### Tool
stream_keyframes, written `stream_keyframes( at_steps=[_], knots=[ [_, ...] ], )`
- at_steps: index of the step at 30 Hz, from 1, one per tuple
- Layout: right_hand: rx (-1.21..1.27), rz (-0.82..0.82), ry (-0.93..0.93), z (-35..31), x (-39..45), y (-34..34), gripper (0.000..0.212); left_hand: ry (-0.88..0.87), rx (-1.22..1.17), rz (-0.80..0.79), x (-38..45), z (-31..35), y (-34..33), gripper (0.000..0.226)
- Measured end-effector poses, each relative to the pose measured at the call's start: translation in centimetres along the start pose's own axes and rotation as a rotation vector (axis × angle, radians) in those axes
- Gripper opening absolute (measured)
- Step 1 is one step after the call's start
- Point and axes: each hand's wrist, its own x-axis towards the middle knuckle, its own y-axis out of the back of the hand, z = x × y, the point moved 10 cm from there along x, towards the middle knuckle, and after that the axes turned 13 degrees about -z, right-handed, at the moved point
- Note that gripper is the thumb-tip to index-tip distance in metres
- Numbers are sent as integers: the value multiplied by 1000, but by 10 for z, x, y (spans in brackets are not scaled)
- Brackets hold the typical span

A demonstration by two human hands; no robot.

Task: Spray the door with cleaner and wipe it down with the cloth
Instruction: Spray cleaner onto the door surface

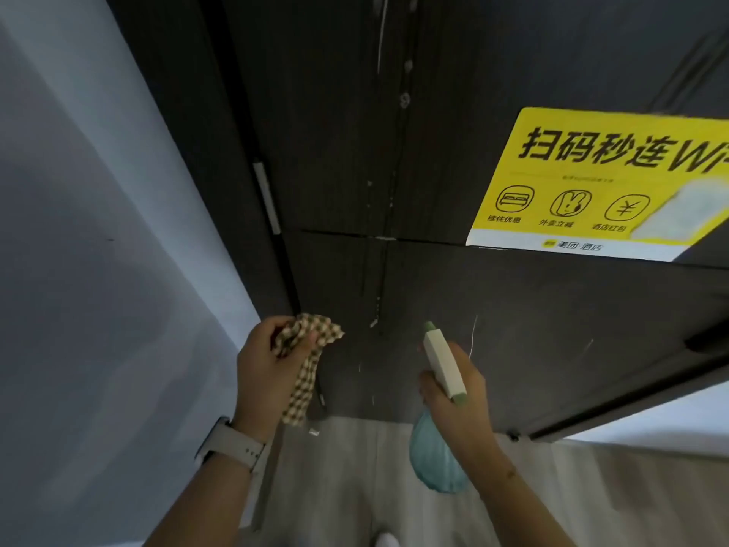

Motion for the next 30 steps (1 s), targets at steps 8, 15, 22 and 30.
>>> stream_keyframes(
  at_steps=[8, 15, 22, 30],
  knots=[
    [-11, 88, -136, 41, 10, -44, 16, -141, 106, -112, 62, -42, 3, 23],
    [41, 186, -105, 76, 34, -67, 19, -221, 114, -58, 109, -95, 1, 20],
    [18, 246, 67, 117, 48, -78, 9, -493, 182, 131, 112, -104, -2, 17],
    [15, 288, 397, 147, 36, -97, 7, -738, 174, 230, 116, -117, -7, 17]
  ],
)
